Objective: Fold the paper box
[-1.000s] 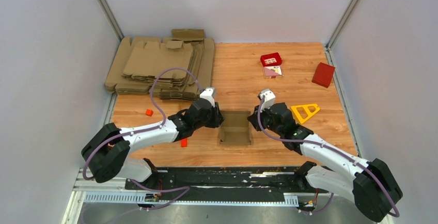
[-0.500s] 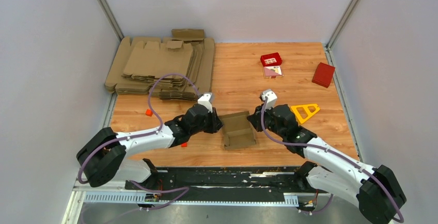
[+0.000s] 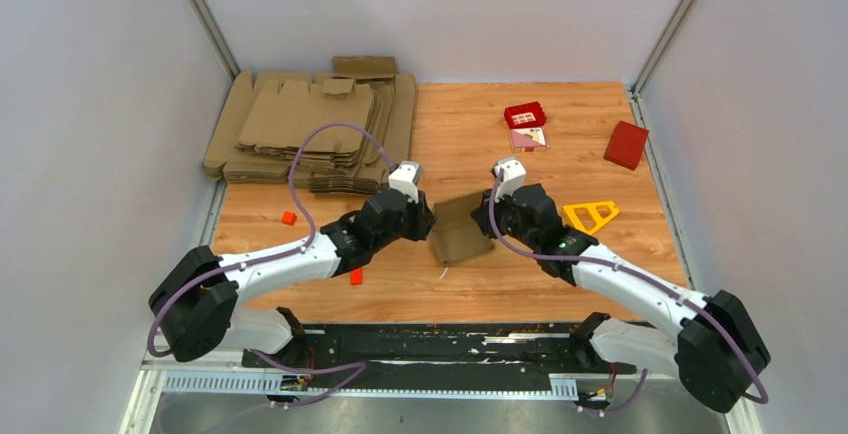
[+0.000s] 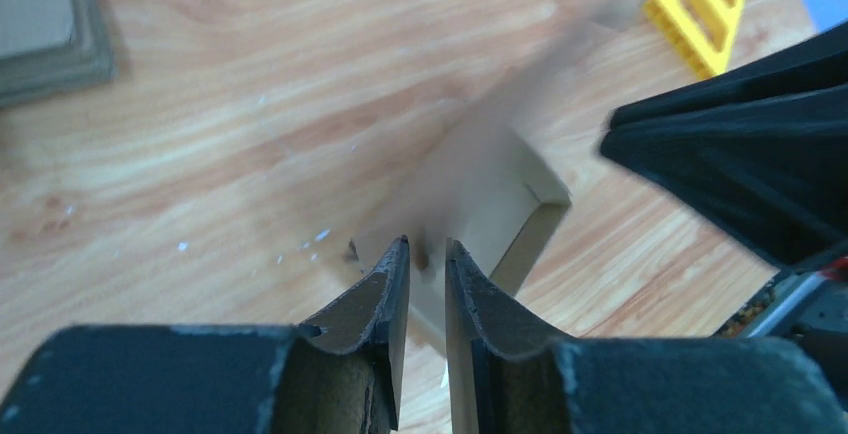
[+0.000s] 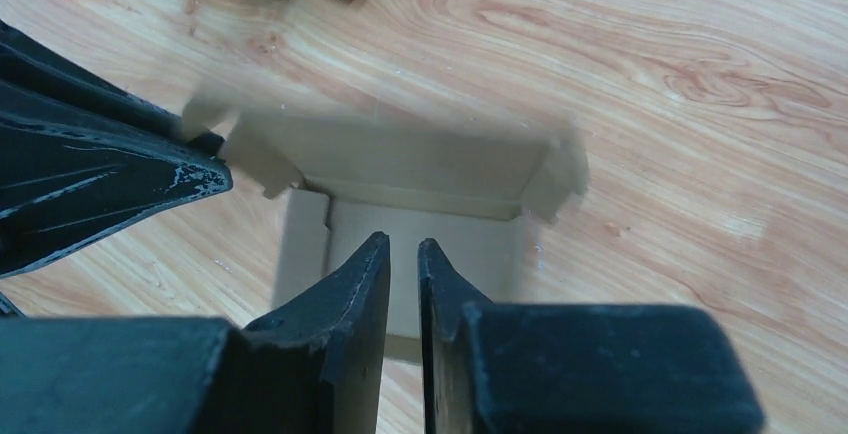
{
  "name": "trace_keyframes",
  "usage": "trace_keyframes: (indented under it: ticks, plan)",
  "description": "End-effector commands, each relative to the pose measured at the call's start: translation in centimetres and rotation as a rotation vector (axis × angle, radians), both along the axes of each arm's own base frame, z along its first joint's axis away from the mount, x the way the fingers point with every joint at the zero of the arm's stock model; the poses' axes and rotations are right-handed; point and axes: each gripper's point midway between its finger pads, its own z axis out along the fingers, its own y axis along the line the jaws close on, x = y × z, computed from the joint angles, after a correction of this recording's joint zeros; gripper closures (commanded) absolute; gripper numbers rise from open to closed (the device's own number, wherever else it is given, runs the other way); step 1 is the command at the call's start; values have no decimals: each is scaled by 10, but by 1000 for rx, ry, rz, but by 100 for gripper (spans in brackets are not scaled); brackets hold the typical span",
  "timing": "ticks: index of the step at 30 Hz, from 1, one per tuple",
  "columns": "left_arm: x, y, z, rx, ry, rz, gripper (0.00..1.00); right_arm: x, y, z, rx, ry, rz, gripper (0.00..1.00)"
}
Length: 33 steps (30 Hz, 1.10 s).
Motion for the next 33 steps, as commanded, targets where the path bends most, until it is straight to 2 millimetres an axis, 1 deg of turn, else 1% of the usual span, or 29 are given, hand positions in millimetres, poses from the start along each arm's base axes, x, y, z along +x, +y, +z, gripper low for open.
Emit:
trace_keyframes:
  ticks: [1,4,6,8,9,11,13,14,15,18,20,21,23,25,27,29,30,32,33]
  plan:
    - [25,-26,61,-90,-176,-17,73,12,18,17,14,-5,5,82]
    - [27,-27,50,-62,-148,-18,67,14,13,9,1,15,-34,80]
    - [26,-27,40,-49,-124,-19,66,13,9,4,-5,22,-50,80]
    - [23,-26,32,-35,-94,-22,65,10,7,3,-5,21,-47,79]
    - [20,-25,31,-31,-85,-30,65,7,5,6,0,14,-40,75]
    - [15,-21,29,-28,-76,-37,63,2,2,14,15,-16,-27,63]
    - [9,-15,31,-38,-77,-40,59,1,-3,23,21,-50,-34,54]
    - [5,-11,30,-42,-78,-45,56,1,-6,26,21,-61,-36,51]
    - [1,-9,35,-57,-85,-51,53,1,-9,27,17,-62,-39,49]
    - [-8,-2,39,-60,-92,-69,48,1,-14,27,18,-44,-38,42]
    - [-9,2,43,-49,-101,-71,45,2,-17,24,26,-22,-49,39]
    - [-9,3,44,-35,-101,-72,44,4,-20,21,25,-7,-62,38]
    - [-8,0,46,-17,-88,-87,43,5,-27,10,8,50,-98,38]
    - [-12,-6,44,-16,-45,-122,44,7,-39,-6,-19,110,-150,40]
    - [-14,-8,46,-38,-23,-122,46,11,-53,-19,-20,155,-214,43]
    - [-20,-3,48,-75,-13,-108,50,16,-66,-27,7,198,-264,49]
    - [-23,2,49,-95,-12,-91,52,18,-68,-31,27,225,-267,52]
    - [-32,14,45,-113,3,-66,57,24,-70,-38,34,276,-273,56]
    - [-36,20,40,-106,19,-56,60,27,-69,-41,29,297,-275,60]
